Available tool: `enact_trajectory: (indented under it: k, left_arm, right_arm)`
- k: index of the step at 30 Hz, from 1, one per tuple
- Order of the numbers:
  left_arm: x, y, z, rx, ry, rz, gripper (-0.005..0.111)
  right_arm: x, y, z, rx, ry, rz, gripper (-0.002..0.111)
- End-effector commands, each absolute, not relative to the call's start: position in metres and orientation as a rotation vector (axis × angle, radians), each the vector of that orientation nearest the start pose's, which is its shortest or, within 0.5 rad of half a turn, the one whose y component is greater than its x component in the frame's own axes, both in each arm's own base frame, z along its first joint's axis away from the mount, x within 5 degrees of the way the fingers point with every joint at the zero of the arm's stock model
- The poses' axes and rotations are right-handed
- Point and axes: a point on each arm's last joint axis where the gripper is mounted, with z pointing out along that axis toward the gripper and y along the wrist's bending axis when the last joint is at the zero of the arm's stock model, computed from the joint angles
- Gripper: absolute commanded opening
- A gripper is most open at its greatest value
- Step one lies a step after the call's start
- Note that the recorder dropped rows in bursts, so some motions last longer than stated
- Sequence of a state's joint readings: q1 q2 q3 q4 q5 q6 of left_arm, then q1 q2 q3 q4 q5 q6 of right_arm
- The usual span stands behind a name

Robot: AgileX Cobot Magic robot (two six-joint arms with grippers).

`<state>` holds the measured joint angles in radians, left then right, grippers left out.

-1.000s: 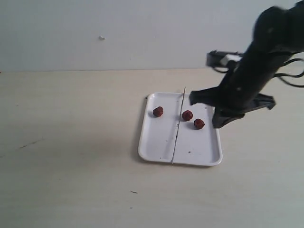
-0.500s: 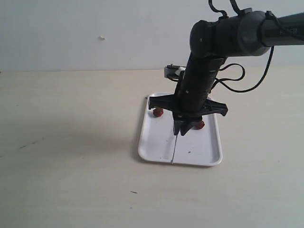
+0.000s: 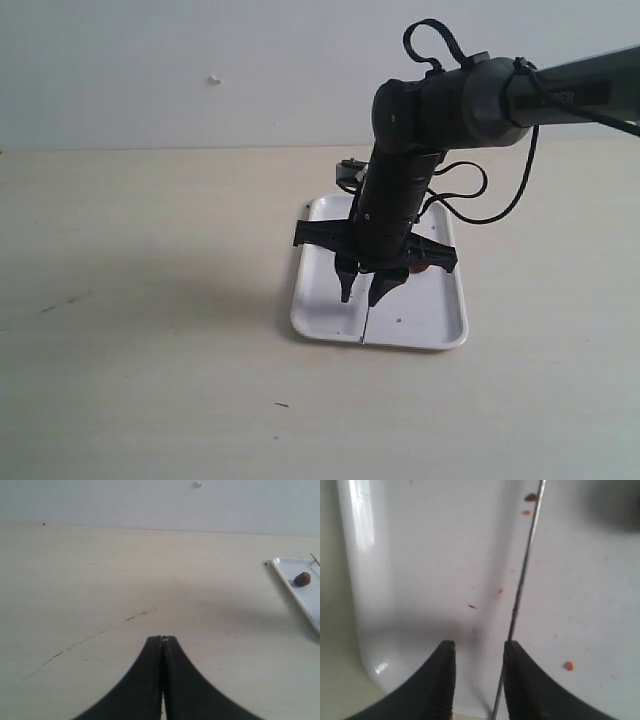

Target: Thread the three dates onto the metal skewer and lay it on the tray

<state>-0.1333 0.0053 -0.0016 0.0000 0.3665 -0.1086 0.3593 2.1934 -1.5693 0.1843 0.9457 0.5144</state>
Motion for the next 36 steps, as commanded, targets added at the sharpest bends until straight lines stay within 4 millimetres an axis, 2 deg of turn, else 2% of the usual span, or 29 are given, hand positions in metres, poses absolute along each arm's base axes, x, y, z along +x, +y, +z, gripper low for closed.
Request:
enact_trajectory:
  k: [1,9,14,24,31,34,36]
  left_arm:
    - [0.053,-0.007,0.181,0.022,1.843,-0.169,0.000]
    - [0.053,-0.007,0.181,0.022,1.843,-0.169,0.000]
    - [0.053,-0.007,0.181,0.022,1.843,-0.169,0.000]
    - [0.053,-0.007,0.181,0.022,1.843,-0.169,0.000]
    - [0.053,-0.007,0.181,0.022,1.843,-0.169,0.000]
    - [0.053,-0.007,0.181,0.022,1.843,-0.169,0.000]
    - [0.053,-0.007,0.181,0.022,1.843,-0.169,0.000]
  right_arm:
    - [0.402,0.162,0.130,0.448,3.056,0.231,0.034]
    - [0.403,0.161,0.130,0.461,3.047,0.208,0.034]
    - [0.402,0.161,0.128,0.474,3.031,0.134,0.034]
    - [0.402,0.162,0.128,0.481,3.031,0.129,0.034]
    - [0.401,0.166,0.106,0.488,3.068,0.112,0.033]
    - [0.401,0.167,0.103,0.504,3.072,0.128,0.025]
    - [0.401,0.167,0.103,0.504,3.072,0.128,0.014]
